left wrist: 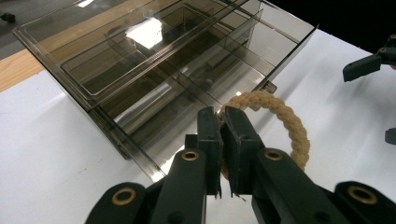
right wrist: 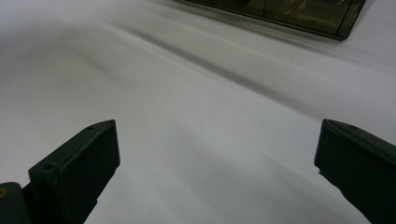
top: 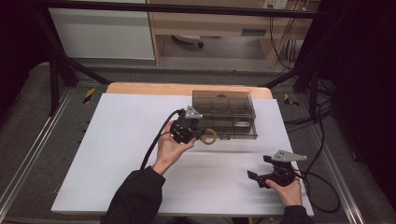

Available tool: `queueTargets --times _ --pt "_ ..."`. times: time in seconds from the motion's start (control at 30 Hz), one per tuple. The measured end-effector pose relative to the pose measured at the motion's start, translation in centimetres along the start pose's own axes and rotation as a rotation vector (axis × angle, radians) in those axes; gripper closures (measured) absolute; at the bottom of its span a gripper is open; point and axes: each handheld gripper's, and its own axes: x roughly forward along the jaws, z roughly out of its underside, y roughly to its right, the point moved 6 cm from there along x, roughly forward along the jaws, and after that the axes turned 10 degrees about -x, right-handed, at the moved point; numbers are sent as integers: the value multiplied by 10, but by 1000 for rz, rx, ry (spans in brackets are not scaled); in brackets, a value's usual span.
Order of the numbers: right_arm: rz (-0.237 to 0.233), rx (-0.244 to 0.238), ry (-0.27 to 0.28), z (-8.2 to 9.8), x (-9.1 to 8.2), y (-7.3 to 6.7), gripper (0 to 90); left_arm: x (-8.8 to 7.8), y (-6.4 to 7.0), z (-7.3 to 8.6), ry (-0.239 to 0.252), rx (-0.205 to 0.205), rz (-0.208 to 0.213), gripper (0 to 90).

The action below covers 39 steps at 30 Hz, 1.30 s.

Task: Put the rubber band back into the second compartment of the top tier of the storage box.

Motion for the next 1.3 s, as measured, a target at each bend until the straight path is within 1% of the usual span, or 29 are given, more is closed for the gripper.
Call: queueTargets --times 0.47,0.7,1.3 --pt "1 0 -1 0 0 0 8 16 2 -12 0 -9 -9 844" --pt "1 0 -1 0 0 0 8 23 0 -16 -3 -18 -14 845" --pt "-2 -1 1 0 -1 0 8 42 4 -29 -10 -14 -25 844"
